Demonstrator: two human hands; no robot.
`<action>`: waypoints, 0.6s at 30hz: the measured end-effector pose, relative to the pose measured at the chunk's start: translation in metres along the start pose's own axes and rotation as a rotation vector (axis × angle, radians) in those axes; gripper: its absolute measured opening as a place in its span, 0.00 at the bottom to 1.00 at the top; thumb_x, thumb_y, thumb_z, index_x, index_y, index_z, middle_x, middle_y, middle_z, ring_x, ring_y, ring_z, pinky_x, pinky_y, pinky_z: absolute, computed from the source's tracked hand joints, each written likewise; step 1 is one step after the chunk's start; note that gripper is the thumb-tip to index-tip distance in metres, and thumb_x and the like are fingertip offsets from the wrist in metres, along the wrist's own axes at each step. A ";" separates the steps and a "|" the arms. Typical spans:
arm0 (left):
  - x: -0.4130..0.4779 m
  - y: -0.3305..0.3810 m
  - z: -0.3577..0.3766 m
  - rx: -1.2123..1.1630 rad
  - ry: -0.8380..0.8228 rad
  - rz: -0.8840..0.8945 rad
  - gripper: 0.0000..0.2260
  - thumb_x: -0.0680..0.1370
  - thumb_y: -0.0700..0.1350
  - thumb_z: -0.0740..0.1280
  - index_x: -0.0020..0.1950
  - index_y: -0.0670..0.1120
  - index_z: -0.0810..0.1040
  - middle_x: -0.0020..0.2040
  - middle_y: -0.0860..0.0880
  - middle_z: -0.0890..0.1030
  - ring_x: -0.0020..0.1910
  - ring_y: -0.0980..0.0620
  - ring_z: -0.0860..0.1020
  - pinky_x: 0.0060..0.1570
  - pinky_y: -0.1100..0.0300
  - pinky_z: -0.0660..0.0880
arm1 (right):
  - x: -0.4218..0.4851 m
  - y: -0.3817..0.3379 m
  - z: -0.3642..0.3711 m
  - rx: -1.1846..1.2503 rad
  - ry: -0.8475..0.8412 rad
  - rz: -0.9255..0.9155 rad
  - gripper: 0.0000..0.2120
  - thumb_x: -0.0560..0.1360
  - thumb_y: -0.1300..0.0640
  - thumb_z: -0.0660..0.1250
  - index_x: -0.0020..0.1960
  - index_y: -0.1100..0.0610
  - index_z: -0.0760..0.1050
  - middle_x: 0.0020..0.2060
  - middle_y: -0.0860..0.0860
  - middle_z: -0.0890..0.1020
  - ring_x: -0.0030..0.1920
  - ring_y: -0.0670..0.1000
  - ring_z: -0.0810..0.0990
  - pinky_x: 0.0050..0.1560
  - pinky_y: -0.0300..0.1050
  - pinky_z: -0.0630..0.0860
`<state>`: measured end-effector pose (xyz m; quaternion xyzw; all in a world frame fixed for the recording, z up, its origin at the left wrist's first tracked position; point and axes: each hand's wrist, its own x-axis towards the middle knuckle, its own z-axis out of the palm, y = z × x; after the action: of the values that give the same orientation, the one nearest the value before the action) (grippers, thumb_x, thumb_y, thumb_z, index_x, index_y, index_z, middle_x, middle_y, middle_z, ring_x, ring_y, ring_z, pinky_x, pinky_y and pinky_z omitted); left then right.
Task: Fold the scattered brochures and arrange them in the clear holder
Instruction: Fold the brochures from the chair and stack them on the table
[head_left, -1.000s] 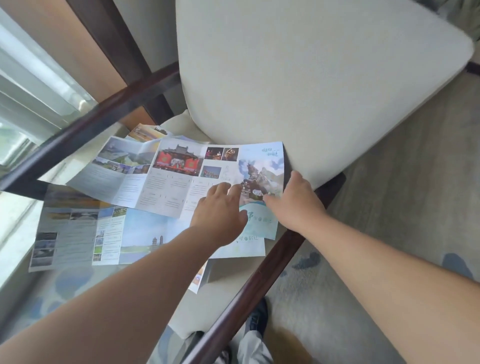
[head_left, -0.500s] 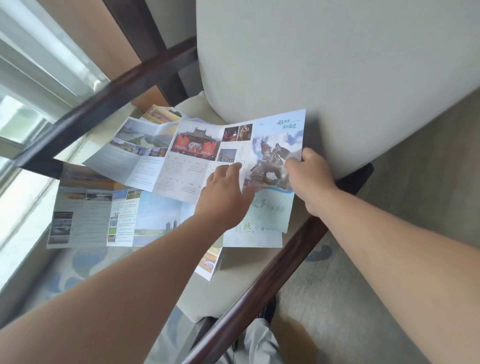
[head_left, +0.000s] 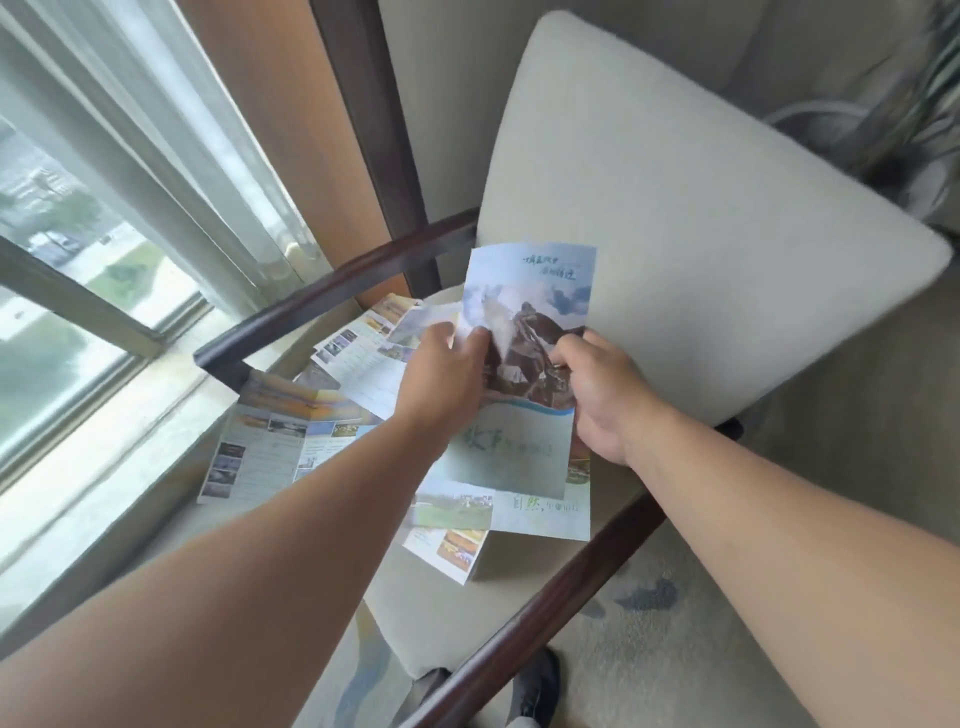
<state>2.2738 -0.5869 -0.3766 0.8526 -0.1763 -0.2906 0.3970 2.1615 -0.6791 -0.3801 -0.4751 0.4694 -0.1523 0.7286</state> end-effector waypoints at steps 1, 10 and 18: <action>-0.005 0.002 -0.007 -0.015 0.031 -0.005 0.13 0.79 0.53 0.60 0.52 0.44 0.77 0.44 0.45 0.81 0.45 0.41 0.79 0.42 0.52 0.76 | -0.003 -0.001 0.005 -0.040 0.005 -0.010 0.04 0.73 0.63 0.60 0.42 0.58 0.72 0.40 0.64 0.79 0.42 0.60 0.78 0.45 0.53 0.73; -0.050 0.014 -0.072 -0.408 0.122 0.049 0.06 0.79 0.43 0.64 0.45 0.50 0.79 0.41 0.47 0.85 0.39 0.46 0.85 0.38 0.51 0.83 | -0.038 -0.022 0.045 -0.074 -0.122 0.053 0.22 0.67 0.49 0.72 0.58 0.55 0.73 0.56 0.52 0.81 0.57 0.55 0.79 0.63 0.61 0.73; -0.080 0.016 -0.121 -0.338 0.281 0.055 0.03 0.78 0.47 0.63 0.46 0.52 0.76 0.44 0.49 0.84 0.42 0.45 0.84 0.45 0.42 0.81 | -0.061 -0.051 0.075 -0.114 -0.220 -0.117 0.08 0.77 0.65 0.64 0.50 0.55 0.79 0.42 0.53 0.86 0.34 0.48 0.84 0.27 0.38 0.74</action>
<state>2.2880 -0.4845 -0.2734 0.8010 -0.0913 -0.1832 0.5626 2.2033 -0.6226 -0.2968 -0.5561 0.3660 -0.1143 0.7374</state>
